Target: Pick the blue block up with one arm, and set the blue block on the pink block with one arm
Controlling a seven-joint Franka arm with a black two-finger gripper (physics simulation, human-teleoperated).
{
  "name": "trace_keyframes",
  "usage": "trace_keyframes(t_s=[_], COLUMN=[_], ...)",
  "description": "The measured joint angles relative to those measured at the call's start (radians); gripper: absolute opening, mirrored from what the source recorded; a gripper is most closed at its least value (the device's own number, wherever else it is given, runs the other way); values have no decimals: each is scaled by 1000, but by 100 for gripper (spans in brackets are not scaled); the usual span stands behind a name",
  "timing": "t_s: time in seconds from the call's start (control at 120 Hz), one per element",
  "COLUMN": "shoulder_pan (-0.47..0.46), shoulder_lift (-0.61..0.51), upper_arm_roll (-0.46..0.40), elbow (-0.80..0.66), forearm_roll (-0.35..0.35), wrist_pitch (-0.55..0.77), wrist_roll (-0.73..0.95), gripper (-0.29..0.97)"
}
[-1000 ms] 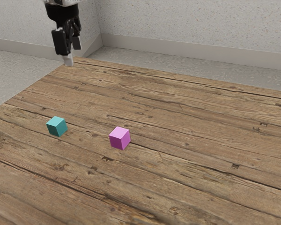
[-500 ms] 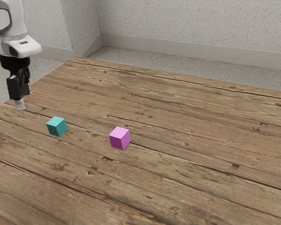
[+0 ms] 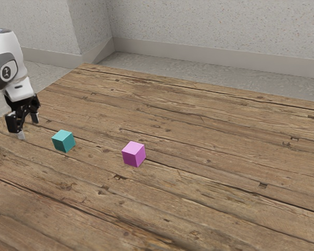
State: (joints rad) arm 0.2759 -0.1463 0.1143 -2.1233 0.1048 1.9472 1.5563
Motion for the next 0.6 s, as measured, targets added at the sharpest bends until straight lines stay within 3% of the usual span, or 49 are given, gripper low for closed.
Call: trace_keyframes(t_s=[0.25, 0.6], shoulder_pan=[3, 61], shoulder_lift=[201, 437], upper_arm_roll=[-1, -3], elbow=[134, 326], forearm_roll=[-27, -112], wrist_pitch=[123, 171], wrist_roll=[172, 341], gripper=[68, 68])
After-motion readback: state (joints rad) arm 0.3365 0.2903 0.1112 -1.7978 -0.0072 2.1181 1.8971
